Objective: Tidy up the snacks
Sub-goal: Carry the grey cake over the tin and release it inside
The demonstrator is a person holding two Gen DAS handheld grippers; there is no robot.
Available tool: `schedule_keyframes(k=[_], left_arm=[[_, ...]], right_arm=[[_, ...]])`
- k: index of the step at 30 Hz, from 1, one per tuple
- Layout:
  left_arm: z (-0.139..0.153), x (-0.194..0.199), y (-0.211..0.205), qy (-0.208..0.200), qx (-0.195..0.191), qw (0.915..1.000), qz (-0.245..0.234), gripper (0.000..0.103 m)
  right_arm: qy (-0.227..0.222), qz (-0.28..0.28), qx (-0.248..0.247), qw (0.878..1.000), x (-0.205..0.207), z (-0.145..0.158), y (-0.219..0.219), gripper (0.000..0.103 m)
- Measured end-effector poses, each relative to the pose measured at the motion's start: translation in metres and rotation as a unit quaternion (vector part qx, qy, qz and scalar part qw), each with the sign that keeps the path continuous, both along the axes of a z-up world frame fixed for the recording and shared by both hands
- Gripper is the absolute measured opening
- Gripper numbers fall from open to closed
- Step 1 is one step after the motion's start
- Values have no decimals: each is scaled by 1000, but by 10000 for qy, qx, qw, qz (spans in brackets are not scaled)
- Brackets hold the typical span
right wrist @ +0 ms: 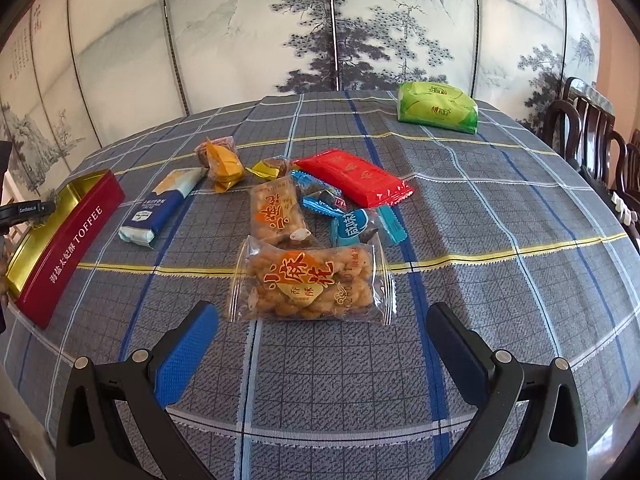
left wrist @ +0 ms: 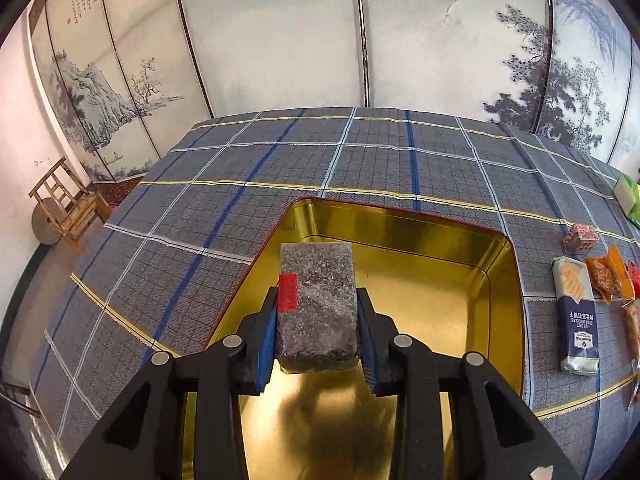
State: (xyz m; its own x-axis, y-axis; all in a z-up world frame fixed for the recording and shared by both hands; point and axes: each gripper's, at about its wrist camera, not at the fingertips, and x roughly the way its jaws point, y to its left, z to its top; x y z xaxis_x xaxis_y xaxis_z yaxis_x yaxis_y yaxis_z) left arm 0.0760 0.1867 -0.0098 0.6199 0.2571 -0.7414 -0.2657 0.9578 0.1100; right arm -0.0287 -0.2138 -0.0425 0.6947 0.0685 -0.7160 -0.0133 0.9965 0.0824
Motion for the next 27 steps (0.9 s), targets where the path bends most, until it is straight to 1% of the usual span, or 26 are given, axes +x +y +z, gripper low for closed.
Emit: schedule_keyframes(k=[5, 7, 10, 15, 17, 20, 22, 23, 27], left_arm=[[10, 14, 8, 110, -111, 9998, -102, 31], [10, 21, 11, 209, -174, 9995, -146, 31], [8, 29, 14, 320, -157, 9993, -136, 31], [-3, 41, 14, 557, -201, 9981, -169, 31], [-9, 44, 12, 644, -301, 9973, -173, 31], [-19, 50, 6, 764, -250, 9965, -220, 31], [-26, 55, 4, 887, -287, 9954, -210, 31], [-27, 57, 5, 906, -340, 9951, -201, 31], [-30, 66, 7, 1045, -346, 9938, -187, 31]], right_arm=[[-13, -12, -37, 10000, -2, 1, -1, 103], [-18, -23, -8, 10000, -3, 1, -2, 103], [-7, -38, 11, 10000, -5, -1, -4, 103], [72, -29, 51, 10000, -3, -6, -9, 103], [73, -46, 82, 9999, -3, -6, -12, 103], [70, -88, 135, 9998, -3, -7, -18, 103], [88, -130, 143, 9998, -2, -7, -22, 103], [99, -149, 157, 9997, -3, -8, -24, 103], [126, -231, 238, 9994, -4, -9, -31, 103]])
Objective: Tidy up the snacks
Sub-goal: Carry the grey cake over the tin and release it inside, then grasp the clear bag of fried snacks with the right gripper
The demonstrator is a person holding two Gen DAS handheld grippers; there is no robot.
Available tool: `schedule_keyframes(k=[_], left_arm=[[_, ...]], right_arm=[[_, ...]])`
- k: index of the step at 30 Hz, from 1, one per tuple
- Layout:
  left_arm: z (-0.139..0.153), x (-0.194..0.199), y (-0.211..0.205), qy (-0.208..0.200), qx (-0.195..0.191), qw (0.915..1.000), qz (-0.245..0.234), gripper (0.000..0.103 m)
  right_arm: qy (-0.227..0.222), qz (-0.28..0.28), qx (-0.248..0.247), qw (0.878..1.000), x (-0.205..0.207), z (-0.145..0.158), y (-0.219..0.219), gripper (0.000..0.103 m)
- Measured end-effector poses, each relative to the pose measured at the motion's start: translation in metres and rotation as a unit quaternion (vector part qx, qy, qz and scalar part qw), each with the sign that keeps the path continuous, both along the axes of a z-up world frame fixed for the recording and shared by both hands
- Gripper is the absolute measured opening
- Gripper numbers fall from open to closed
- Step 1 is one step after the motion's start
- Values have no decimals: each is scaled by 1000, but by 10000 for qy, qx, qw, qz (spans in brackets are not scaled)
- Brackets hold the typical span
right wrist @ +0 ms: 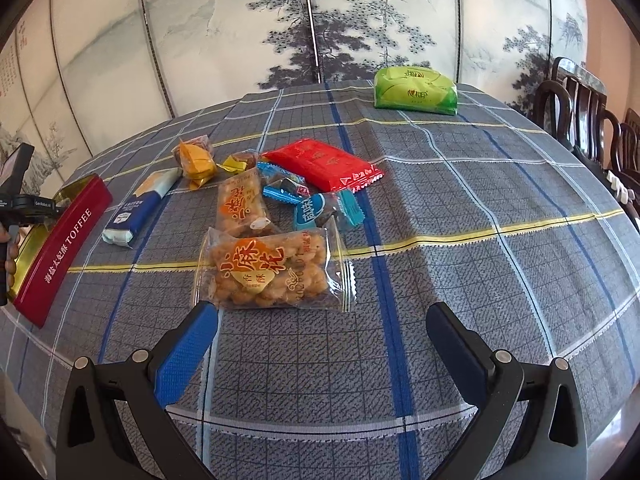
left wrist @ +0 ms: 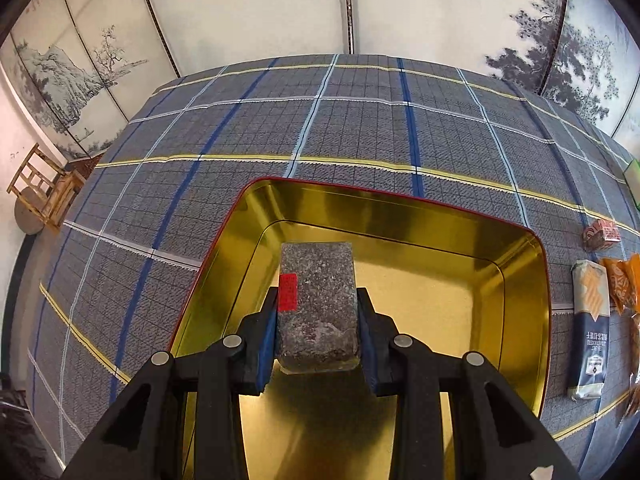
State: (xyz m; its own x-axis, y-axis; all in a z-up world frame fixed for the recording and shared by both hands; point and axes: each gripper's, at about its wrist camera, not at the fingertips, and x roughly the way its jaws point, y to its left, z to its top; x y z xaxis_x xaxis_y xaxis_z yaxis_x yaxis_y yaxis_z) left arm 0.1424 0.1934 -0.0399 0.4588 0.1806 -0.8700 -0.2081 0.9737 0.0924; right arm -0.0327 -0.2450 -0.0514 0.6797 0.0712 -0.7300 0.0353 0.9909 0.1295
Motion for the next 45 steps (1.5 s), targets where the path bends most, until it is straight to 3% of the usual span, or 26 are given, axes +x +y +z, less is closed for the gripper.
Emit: schedule_keyframes(k=[5, 16, 17, 19, 20, 22, 24, 28, 33, 38, 41, 45], left_arm=[[-4, 12, 11, 184, -186, 9995, 185, 31], [-11, 24, 21, 232, -121, 9994, 240, 33], [-11, 24, 20, 222, -128, 9995, 191, 37], [-7, 21, 18, 199, -157, 9997, 59, 56], [-5, 19, 17, 187, -97, 9998, 64, 73], [5, 9, 13, -95, -165, 9998, -113, 76], [14, 0, 10, -250, -10, 9996, -137, 85], [43, -36, 5, -921, 218, 9953, -193, 94], [72, -108, 12, -1836, -196, 9826, -207, 102], [67, -170, 12, -2071, -668, 9758, -197, 102], [55, -192, 1, -1985, -931, 9752, -309, 102], [37, -215, -28, -1859, -987, 9756, -620, 102]], right_arm=[[13, -1, 4, 10000, 0, 0, -1, 103], [171, -41, -159, 9997, 3, 2, -11, 103], [164, -102, -190, 9996, 4, 4, -14, 103], [150, -181, -218, 9995, 7, 8, -19, 103], [153, -196, -209, 9995, 8, 10, -20, 103], [151, -173, -186, 9996, 9, 12, -17, 103], [196, -44, -171, 9997, 12, 11, -8, 103], [224, 116, -290, 9993, 18, 4, 20, 103], [203, 217, -252, 9992, 32, -3, 38, 103], [412, 136, -22, 9991, 52, -11, 38, 103], [454, 176, -161, 9987, 58, -11, 46, 101], [384, 162, -232, 9989, 55, -9, 47, 80]])
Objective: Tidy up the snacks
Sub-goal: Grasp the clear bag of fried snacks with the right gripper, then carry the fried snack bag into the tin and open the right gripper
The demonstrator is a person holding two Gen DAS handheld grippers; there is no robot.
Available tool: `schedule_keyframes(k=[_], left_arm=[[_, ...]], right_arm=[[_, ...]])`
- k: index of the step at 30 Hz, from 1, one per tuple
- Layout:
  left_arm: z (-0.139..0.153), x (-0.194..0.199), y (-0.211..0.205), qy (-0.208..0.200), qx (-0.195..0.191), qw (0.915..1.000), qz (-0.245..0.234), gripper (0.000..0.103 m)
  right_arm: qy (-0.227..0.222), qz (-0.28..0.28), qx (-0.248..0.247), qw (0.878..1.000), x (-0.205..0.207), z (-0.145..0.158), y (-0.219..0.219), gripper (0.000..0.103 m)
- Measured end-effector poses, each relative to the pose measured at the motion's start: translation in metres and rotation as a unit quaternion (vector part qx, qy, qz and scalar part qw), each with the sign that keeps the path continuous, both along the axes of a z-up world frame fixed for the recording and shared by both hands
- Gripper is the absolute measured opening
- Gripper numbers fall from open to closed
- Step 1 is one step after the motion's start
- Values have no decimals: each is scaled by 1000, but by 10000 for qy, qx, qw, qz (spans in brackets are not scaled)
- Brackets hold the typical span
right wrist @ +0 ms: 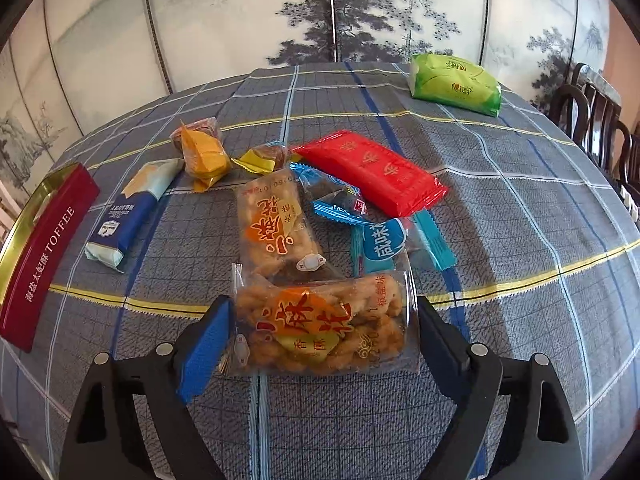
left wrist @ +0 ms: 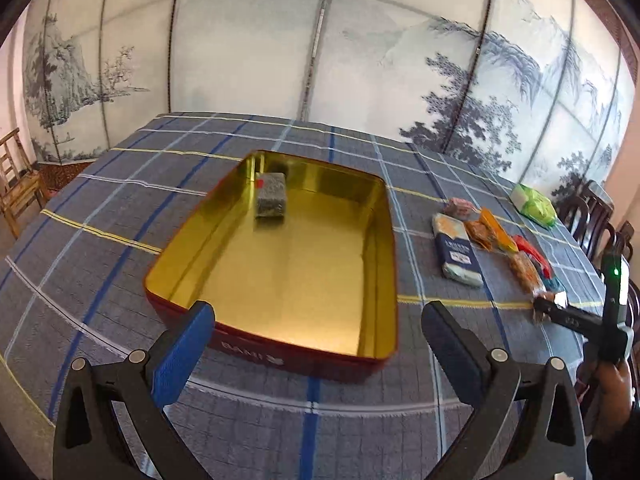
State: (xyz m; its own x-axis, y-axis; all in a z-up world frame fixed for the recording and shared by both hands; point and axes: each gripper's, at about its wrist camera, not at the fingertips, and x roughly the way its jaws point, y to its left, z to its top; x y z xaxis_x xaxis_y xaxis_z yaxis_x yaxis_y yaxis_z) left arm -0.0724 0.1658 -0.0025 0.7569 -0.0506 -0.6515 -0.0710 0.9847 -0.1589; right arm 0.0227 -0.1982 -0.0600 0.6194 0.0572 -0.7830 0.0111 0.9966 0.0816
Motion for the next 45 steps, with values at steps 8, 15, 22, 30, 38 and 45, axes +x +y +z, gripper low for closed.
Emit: schedule_keyframes(k=[8, 15, 22, 30, 38, 45], left_arm=[[-7, -30, -44, -89, 188, 9980, -597, 102], [-16, -52, -58, -7, 123, 9977, -660, 102], [-14, -76, -51, -114, 527, 9980, -321, 102], [-25, -98, -27, 10, 687, 9976, 84, 102], [-36, -116, -7, 137, 670, 9971, 332, 102], [-41, -124, 5, 194, 585, 9970, 469, 102]], right_arm=[[-248, -6, 224, 9994, -37, 20, -12, 75], [-925, 176, -520, 9942, -45, 76, 14, 75], [-1253, 293, -763, 9887, -15, 100, 55, 76], [-1383, 567, -840, 9852, 7, 108, 103, 76], [-1399, 896, -924, 9818, 15, 111, 150, 76], [-1428, 1181, -970, 9779, 17, 111, 186, 76]])
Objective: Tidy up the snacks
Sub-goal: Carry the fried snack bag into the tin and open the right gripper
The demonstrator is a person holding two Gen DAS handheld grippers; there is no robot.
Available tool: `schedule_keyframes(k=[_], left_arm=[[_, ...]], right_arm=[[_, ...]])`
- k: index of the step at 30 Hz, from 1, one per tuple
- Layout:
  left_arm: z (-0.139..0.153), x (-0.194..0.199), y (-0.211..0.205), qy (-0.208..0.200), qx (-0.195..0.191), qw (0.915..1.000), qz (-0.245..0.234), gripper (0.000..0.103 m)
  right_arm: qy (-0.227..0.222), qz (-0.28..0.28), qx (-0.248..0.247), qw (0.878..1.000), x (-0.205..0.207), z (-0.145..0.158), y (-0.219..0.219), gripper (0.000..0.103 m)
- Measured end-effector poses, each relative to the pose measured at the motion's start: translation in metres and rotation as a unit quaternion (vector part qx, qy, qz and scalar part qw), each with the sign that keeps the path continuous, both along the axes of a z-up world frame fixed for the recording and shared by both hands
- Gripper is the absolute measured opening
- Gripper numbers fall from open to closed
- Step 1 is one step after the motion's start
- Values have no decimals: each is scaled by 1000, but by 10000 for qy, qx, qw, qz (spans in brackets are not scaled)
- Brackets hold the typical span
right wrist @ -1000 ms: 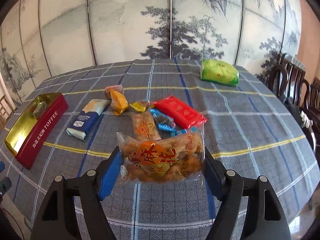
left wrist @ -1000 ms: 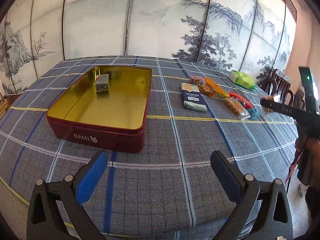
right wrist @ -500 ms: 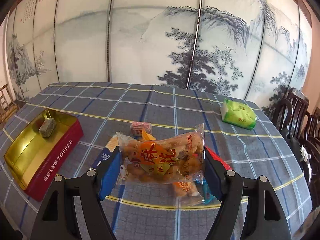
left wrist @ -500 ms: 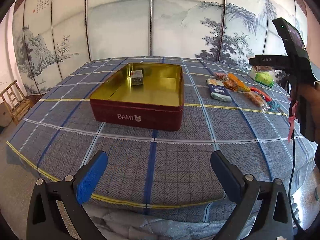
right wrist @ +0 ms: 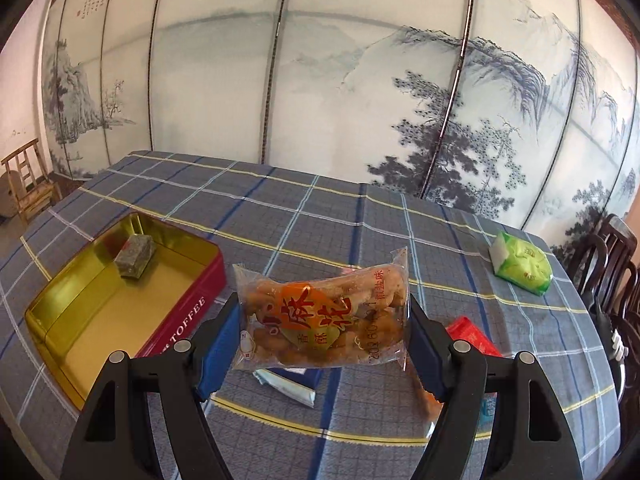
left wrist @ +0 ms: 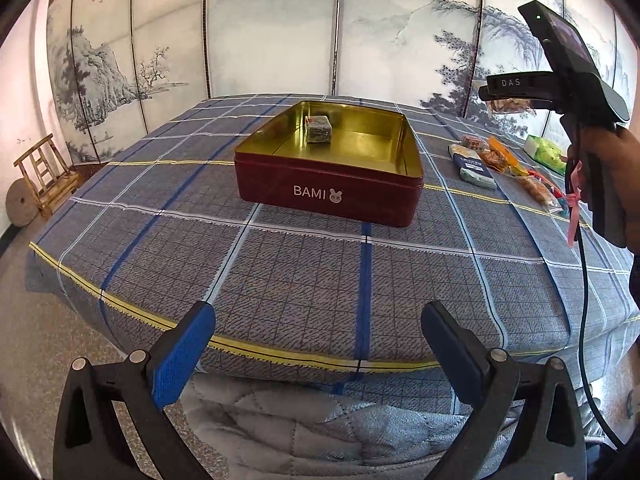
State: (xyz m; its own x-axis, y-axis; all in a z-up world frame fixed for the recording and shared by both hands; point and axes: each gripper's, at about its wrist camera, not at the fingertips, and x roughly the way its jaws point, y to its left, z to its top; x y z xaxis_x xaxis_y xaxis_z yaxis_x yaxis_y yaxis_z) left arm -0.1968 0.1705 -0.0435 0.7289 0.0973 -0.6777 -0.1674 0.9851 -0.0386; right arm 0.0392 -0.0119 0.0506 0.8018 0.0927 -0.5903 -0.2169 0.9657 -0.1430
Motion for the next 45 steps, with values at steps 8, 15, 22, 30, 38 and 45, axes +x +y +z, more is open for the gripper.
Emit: schedule_keyframes(k=[8, 15, 22, 30, 38, 45], left_arm=[[-3, -1, 6, 2, -82, 10000, 13, 102], [-7, -4, 17, 38, -183, 9997, 139, 102], [-12, -7, 28, 88, -256, 9993, 262, 102], [-19, -7, 36, 185, -269, 9989, 351, 102], [-23, -8, 43, 252, -271, 9982, 462, 102], [-26, -3, 35, 298, -227, 9988, 329, 102]], right_arm=[[3, 341, -110, 9994, 1, 0, 44, 76], [71, 692, -185, 9974, -3, -6, 82, 76], [320, 1109, -430, 9924, 2, -28, 123, 76], [811, 1691, -606, 9804, 29, -54, 159, 76], [1256, 2428, -773, 9588, 59, -73, 167, 76], [1154, 2818, -1280, 9439, 63, -79, 167, 76]])
